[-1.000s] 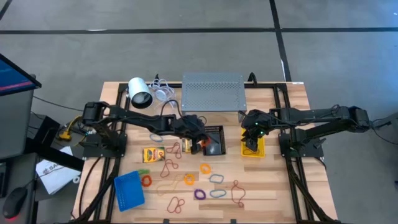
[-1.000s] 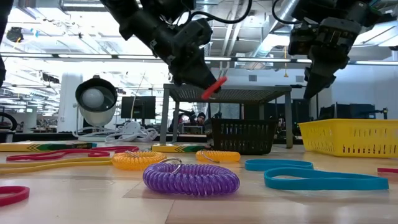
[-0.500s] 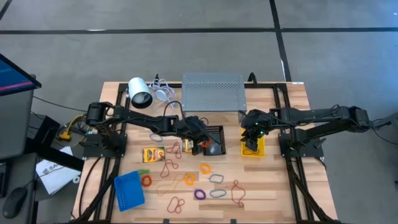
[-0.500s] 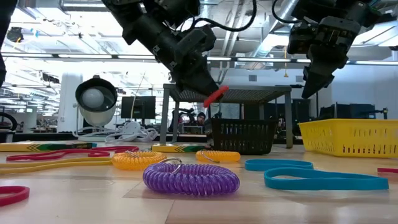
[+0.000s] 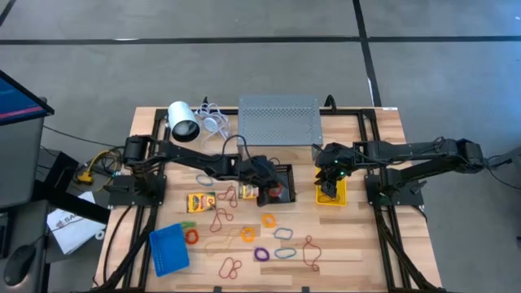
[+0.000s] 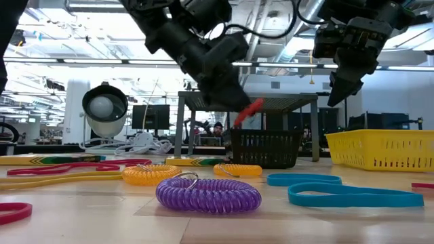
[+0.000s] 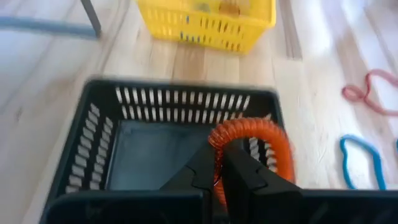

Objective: Pick & Place Office Desk Supplies
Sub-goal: Put the orange spring keychain into the black basket

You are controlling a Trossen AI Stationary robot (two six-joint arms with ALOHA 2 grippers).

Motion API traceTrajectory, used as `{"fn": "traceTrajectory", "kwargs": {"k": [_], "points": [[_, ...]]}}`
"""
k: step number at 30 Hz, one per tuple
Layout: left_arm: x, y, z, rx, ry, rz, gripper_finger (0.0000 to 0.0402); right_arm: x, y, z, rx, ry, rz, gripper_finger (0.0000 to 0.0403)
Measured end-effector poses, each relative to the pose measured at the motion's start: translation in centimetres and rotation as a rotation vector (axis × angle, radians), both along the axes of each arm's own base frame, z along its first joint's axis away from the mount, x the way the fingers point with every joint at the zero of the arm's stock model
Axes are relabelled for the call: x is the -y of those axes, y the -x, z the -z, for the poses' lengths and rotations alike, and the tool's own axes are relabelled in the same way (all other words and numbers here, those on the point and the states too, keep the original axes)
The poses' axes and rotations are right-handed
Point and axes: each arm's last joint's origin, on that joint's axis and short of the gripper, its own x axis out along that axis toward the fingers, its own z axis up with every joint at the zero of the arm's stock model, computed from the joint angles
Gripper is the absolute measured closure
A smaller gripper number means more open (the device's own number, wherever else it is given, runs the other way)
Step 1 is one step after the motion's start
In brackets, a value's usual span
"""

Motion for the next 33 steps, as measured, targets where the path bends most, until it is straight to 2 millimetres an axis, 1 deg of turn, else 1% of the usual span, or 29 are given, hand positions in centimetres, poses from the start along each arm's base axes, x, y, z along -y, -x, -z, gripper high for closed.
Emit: {"fn": "traceTrajectory", "kwargs": {"k": [4, 14, 21, 28, 33], "points": [[-0.1, 0.1, -0.6, 0.013, -0.002, -0.001, 0.0396, 0.0, 0.0, 0.0, -0.001, -0.005, -0.003, 0.0272], [-0.1, 0.0, 0.3, -0.007, 0.003, -0.001, 0.0394, 0.0, 0.0, 0.0, 0.004, -0.006, -0.001, 0.0272], [-0.1, -0.2, 0.4, 0.001, 0.005, -0.004, 0.0374, 0.0, 0.0, 0.0, 0.003, -0.007, -0.001, 0.0272], [-0.1, -0.2, 0.4, 0.009, 0.005, -0.004, 0.0372, -0.1, 0.0, 0.0, 0.004, -0.027, -0.014, 0.0272], [-0.1, -0.2, 0.4, 0.012, -0.002, -0.004, 0.0354, -0.1, 0.0, 0.0, 0.005, -0.043, -0.025, 0.0272]]}}
